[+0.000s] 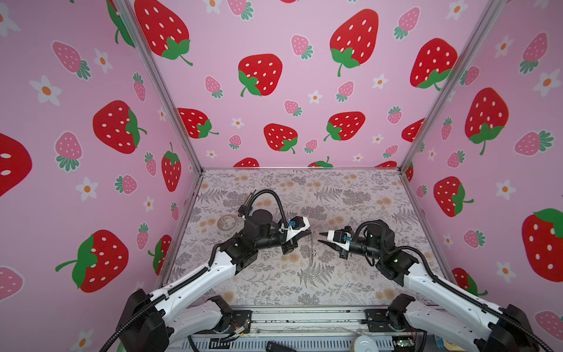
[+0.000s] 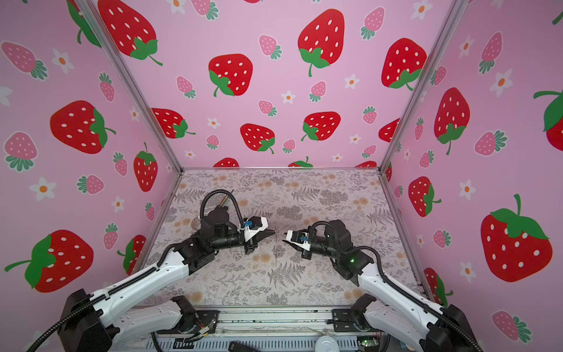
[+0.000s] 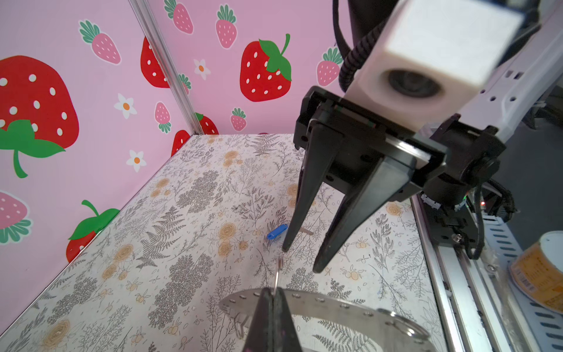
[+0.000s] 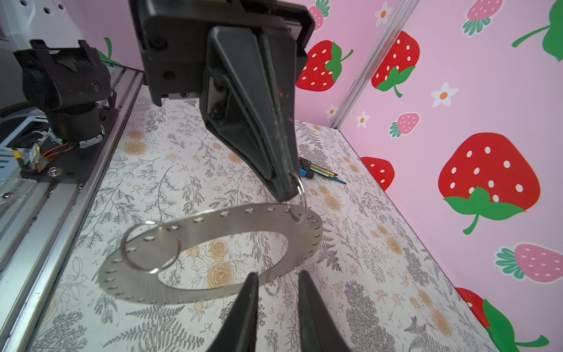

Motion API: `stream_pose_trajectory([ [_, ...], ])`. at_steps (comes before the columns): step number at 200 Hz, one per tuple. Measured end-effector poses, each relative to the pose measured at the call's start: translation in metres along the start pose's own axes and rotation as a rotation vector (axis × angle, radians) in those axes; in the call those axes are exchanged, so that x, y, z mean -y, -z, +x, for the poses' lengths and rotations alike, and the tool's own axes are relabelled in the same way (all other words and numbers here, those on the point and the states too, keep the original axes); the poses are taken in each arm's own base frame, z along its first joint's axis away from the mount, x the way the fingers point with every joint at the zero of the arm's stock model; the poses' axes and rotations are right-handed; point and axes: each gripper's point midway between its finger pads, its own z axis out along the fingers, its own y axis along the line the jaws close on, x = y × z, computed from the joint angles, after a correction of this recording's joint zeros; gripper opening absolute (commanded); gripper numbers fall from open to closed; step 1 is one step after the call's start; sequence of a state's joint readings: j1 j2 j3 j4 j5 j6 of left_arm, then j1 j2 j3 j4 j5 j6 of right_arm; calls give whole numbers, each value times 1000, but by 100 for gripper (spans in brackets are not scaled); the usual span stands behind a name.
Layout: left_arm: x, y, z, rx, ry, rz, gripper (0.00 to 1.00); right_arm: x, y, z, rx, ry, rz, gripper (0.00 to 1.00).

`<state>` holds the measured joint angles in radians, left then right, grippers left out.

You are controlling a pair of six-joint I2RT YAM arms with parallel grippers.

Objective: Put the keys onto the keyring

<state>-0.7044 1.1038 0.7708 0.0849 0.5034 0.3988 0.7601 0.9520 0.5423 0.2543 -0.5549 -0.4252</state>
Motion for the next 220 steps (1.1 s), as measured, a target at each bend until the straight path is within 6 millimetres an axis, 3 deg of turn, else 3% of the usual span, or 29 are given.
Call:
stream_pose_trajectory([
  [64,5,-1,14,-86,-20,5,0,1,-7,-6,20,4,-15,21],
  [220,9,-2,12,-92,-59,15,0,-2,-16,-10,42,-7,-56,4],
])
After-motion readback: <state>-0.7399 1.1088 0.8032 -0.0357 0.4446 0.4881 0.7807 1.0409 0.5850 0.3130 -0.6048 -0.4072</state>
